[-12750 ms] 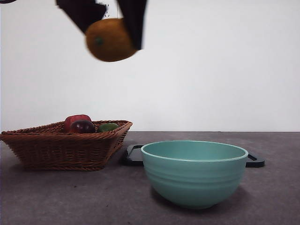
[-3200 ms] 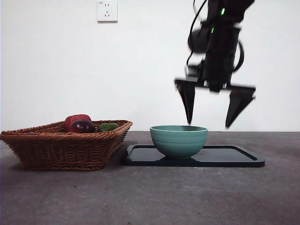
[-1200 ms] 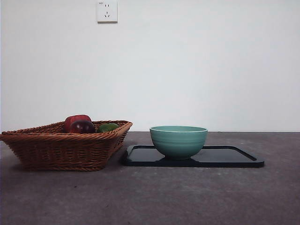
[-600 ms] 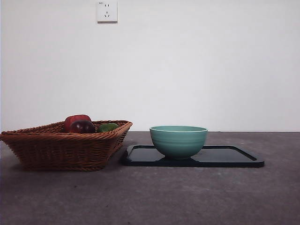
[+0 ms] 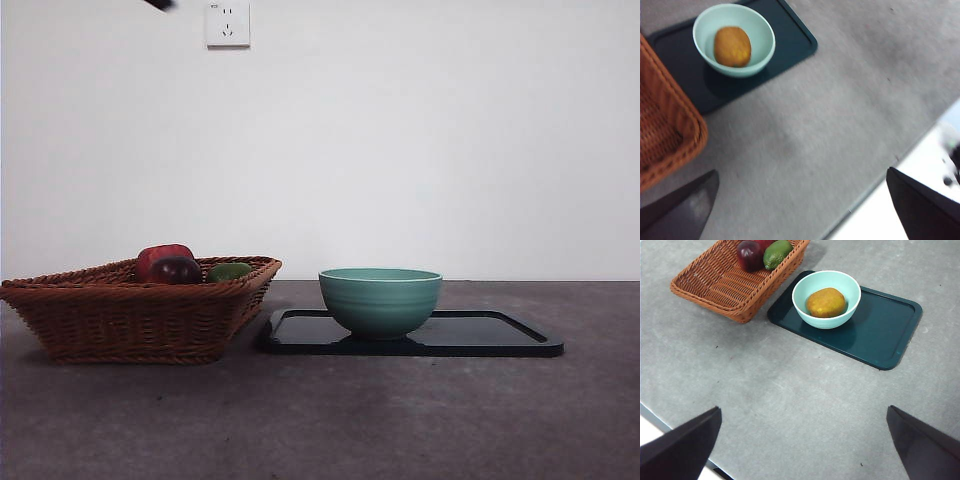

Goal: Pick up the wifruite, put it on the bowl, pick up the plate, put it on desk

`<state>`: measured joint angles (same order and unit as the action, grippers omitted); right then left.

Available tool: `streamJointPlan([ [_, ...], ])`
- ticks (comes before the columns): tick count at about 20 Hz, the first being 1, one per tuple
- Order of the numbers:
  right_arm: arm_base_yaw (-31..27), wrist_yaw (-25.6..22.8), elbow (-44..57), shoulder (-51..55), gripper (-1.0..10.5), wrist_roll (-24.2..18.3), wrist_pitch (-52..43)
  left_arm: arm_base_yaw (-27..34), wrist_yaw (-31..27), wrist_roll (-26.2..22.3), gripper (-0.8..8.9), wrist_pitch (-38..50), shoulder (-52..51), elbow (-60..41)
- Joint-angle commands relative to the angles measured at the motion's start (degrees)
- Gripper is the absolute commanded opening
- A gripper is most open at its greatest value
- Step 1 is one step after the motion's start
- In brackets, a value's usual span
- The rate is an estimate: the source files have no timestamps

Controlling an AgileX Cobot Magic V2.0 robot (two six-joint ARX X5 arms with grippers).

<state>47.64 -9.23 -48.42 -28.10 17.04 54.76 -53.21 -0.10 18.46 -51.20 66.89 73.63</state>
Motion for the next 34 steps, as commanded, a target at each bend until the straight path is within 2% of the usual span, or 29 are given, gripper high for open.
streamJointPlan([
  [1,0.61,-0.26,-0.33,-0.11,6.3,0.96,-0.57,1.31,-0.09,-2.40,5.93,0.15,7.21,6.05],
  [12,0.61,-0.24,-0.33,-0.11,6.3,0.96,-0.79,8.28,-0.09,-10.19,5.93,-2.14,38.75,29.62],
  [17,0.61,-0.24,-0.33,-0.11,6.3,0.94,-0.79,9.25,-0.55,-14.58,5.92,-8.87,51.84,45.68],
  [21,0.61,-0.24,-0.33,-0.11,6.3,0.96,-0.79,9.88,-1.62,-15.06,5.92,-12.50,61.72,56.19],
  [27,0.61,-0.24,-0.33,-0.11,6.3,0.96,-0.76,11.30,-1.62,-15.06,5.91,-11.13,69.44,59.52],
  [34,0.61,-0.24,-0.33,-0.11,6.3,0.96,-0.74,11.56,-1.60,-15.32,5.89,-9.57,72.35,59.49],
])
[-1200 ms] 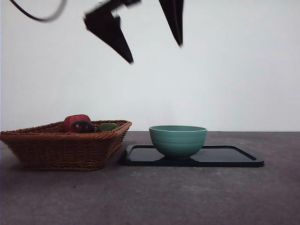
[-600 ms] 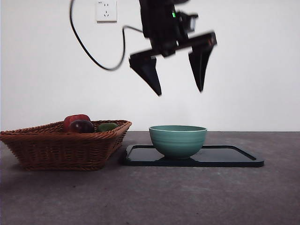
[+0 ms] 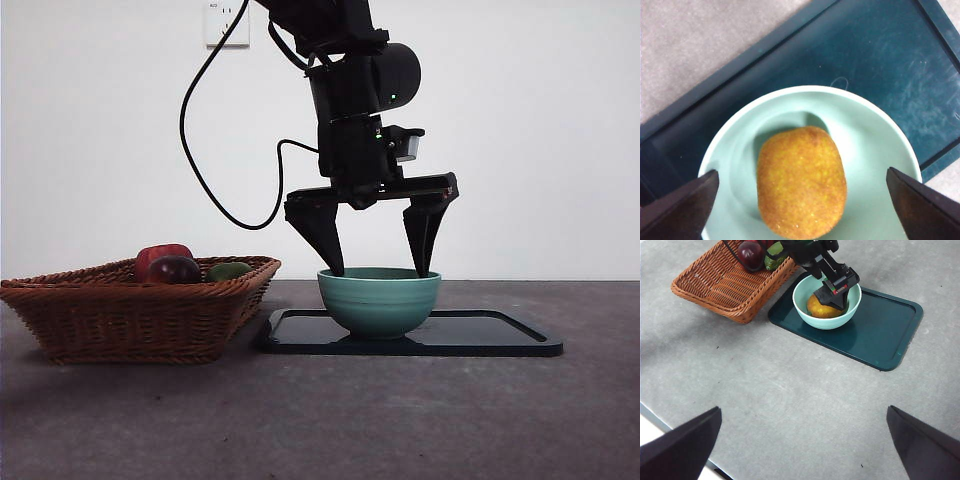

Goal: Pick up the wifruite, put it on the bowl, pick up the plate, put it on desk

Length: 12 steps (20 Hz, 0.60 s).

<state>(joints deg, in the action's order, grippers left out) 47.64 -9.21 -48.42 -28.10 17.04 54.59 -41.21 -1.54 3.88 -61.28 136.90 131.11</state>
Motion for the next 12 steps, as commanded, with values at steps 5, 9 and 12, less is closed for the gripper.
streamJointPlan([
  [5,0.61,-0.24,-0.33,-0.11,6.3,0.96,-0.57,-0.44,-0.17,-0.90,5.86,0.42,4.66,2.01],
  [9,0.61,-0.26,-0.33,-0.11,6.3,0.96,-0.57,-0.59,-0.15,-1.14,4.53,0.44,5.11,2.01],
  [12,0.61,-0.24,-0.33,-0.11,6.3,0.96,-0.57,-0.63,-0.17,-1.60,4.00,0.24,5.11,2.01],
])
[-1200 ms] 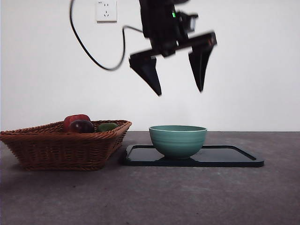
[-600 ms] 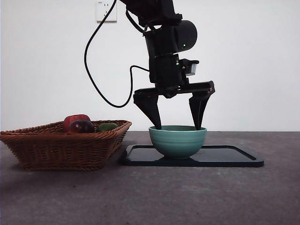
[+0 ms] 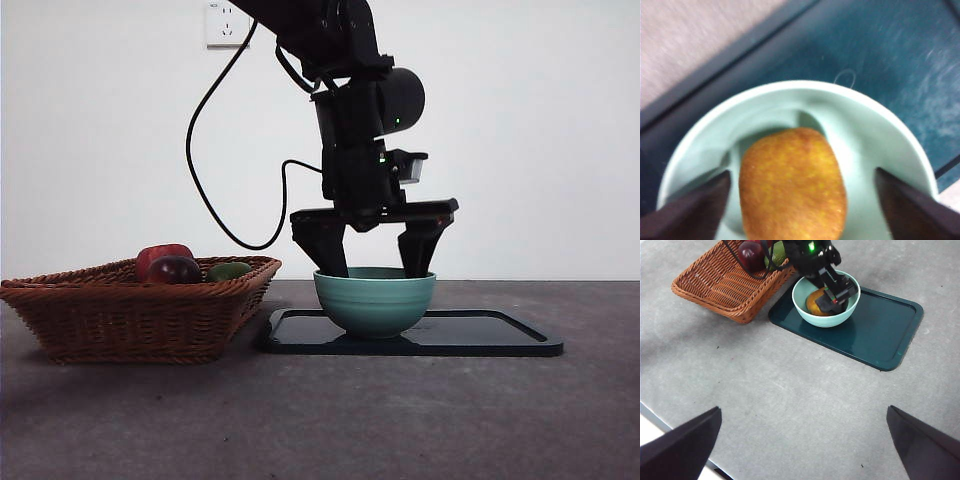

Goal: Pick up the wifruite, put it on the bowl, pick up the plate, put it on desk

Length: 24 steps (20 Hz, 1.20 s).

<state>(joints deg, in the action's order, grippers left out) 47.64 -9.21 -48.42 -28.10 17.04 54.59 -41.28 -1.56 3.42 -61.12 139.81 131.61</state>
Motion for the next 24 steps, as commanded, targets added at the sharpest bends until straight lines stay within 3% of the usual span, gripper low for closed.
streamJointPlan([
  [1,0.61,-0.24,-0.33,-0.11,6.3,0.96,-0.57,-0.57,-0.15,-1.16,4.00,-0.02,2.21,1.51],
  [5,0.61,-0.24,-0.33,-0.11,6.3,0.96,-0.57,-0.57,-0.17,-1.29,3.94,-0.15,2.38,1.51],
  [12,0.61,-0.02,-0.33,-0.11,6.3,0.98,-0.57,-0.57,-0.17,-1.51,2.74,-0.31,2.75,1.51],
  [16,0.61,0.20,-0.33,-0.13,6.3,0.98,-0.55,-0.26,-0.17,-1.51,2.71,-1.42,2.75,2.69],
  [24,0.61,0.20,-0.33,-0.11,6.3,1.01,-0.57,-0.02,-0.17,-1.97,2.72,-10.03,2.73,15.65],
])
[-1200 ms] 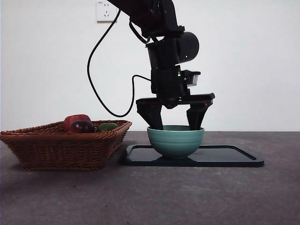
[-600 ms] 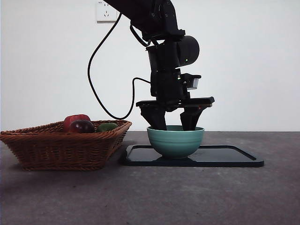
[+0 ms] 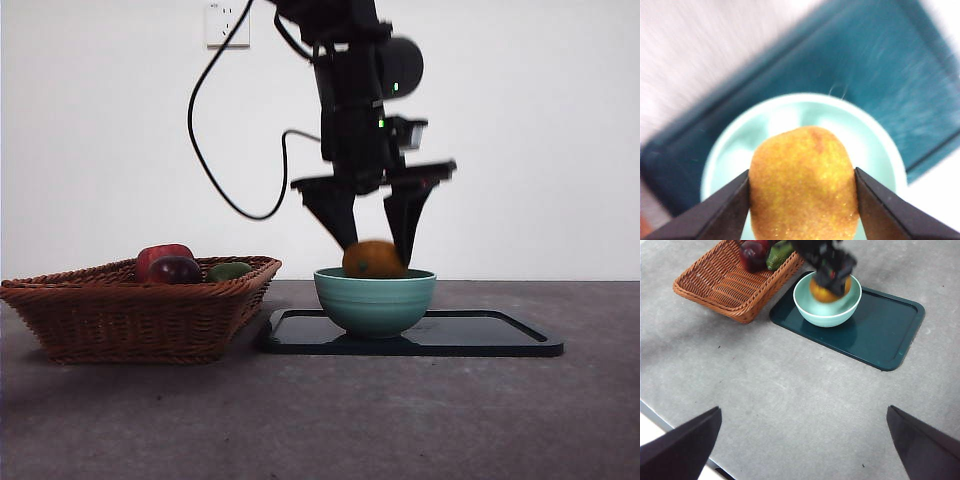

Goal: Pick up the wifruite, put it on the bowl, pick up the plate, put it on desk

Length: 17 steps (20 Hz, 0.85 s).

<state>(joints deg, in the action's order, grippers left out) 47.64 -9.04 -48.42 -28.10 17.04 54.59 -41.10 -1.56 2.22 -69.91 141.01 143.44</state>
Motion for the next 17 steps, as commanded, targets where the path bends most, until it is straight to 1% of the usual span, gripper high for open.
streamJointPlan([
  [1,0.61,0.02,-0.33,-0.11,6.3,1.01,-0.57,-0.13,-0.17,-0.74,2.72,-2.93,1.53,5.77],
  [5,0.61,0.00,-0.33,-0.11,6.3,1.01,-0.59,-0.02,-0.15,-0.63,2.72,-9.86,1.16,11.91],
  [8,0.61,0.00,-0.33,-0.11,6.3,0.98,-0.59,0.22,-0.15,0.02,2.72,-13.22,-0.74,12.48],
  [15,0.61,0.02,-0.33,-0.11,6.3,1.01,-0.59,0.33,0.11,0.46,2.73,-14.34,-9.42,11.91],
  [17,0.61,0.24,-0.33,-0.11,6.3,1.03,-0.57,0.74,0.09,1.49,2.81,-14.53,-13.00,8.00],
])
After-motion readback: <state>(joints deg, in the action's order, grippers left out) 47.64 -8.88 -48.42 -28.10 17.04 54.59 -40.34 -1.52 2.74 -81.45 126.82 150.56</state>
